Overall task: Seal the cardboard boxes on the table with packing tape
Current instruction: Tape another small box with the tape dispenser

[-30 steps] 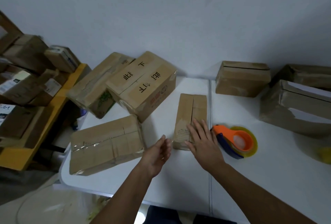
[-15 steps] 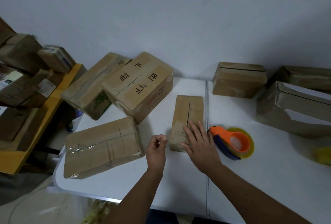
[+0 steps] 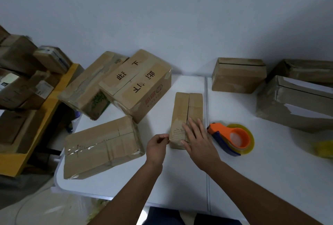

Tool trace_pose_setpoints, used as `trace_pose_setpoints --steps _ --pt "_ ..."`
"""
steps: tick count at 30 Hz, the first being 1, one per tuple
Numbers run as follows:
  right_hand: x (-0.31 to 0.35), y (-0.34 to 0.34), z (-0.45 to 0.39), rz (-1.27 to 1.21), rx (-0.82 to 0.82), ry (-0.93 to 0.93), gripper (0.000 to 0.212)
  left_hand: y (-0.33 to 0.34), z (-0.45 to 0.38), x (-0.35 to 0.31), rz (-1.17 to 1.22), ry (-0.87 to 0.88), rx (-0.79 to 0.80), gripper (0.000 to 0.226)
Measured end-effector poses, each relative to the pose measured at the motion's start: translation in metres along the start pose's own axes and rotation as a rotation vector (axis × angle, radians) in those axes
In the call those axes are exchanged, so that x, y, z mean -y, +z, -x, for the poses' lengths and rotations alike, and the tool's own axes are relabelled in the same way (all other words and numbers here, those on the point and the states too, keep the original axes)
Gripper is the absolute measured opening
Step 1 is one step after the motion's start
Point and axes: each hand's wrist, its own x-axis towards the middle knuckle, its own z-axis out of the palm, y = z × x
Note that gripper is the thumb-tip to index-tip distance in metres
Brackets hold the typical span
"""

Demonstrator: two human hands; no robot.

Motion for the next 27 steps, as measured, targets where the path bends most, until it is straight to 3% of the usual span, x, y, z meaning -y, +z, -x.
trace_pose_setpoints --steps 2,6,11,14,18,22,24,27 --pt "0.0 0.002 0.0 0.01 0.002 -0.005 0.075 -0.003 0.012 -0.001 -0.114 0.096 0.043 0.032" --pt "0.001 0.003 -0.002 0.024 -0.004 0.008 0.074 -0.002 0.025 0.007 -0.664 0.373 0.154 0.047" --pt "0.0 0.002 -0.001 0.03 -0.008 -0.009 0.072 -0.034 -0.01 -0.01 -0.845 0.61 0.342 0.04" --pt "0.0 0.002 -0.002 0.02 -0.014 -0.01 0.072 -0.037 -0.032 -0.027 -1.028 0.65 0.451 0.027" --pt "0.002 0.0 -0.002 -0.01 -0.005 -0.016 0.074 -0.018 -0.04 -0.034 -1.276 0.61 0.426 0.042" --pt "-0.003 -0.019 -0.003 -0.286 0.049 -0.052 0.064 -0.014 -0.037 -0.019 -1.059 0.513 0.43 0.082" --pt "-0.007 -0.038 -0.005 -0.525 0.042 -0.02 0.052 -0.021 -0.031 -0.019 -1.025 0.71 0.367 0.096" --pt "-0.017 -0.062 -0.01 -0.695 -0.042 0.059 0.048 -0.014 -0.032 -0.024 -1.166 1.225 0.41 0.071"
